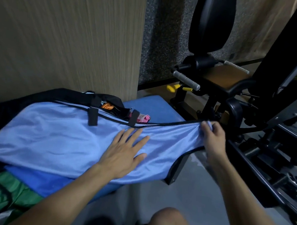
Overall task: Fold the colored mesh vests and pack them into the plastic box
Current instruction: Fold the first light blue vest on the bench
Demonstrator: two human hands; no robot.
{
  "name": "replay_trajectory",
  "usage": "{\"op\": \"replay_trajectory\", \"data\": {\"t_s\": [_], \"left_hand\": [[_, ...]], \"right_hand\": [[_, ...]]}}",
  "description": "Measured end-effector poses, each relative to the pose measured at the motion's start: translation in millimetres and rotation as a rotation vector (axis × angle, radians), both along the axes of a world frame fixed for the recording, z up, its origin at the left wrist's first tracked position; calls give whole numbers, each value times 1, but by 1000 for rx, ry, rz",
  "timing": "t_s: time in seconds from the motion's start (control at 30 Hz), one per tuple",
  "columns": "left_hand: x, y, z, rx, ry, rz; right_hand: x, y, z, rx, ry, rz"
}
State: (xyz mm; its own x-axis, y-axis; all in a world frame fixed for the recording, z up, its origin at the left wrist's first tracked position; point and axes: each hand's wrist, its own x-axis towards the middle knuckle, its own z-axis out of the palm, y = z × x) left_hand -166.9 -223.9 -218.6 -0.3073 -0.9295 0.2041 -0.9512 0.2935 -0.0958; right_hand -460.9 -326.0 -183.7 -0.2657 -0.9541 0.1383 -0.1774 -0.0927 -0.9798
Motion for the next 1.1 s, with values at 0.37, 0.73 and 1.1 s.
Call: {"op": "replay_trajectory", "data": {"t_s": [0.37,0.73,1.1], "left_hand": [[34,4,28,-100,-81,-4],[100,-44,73,-147,53,-46],[83,7,63,-202,-53,-64]], "right_hand": [[7,-41,35,115,299,17],[37,-25,72,45,328,96],[54,-19,117,-29,324,96]]}}
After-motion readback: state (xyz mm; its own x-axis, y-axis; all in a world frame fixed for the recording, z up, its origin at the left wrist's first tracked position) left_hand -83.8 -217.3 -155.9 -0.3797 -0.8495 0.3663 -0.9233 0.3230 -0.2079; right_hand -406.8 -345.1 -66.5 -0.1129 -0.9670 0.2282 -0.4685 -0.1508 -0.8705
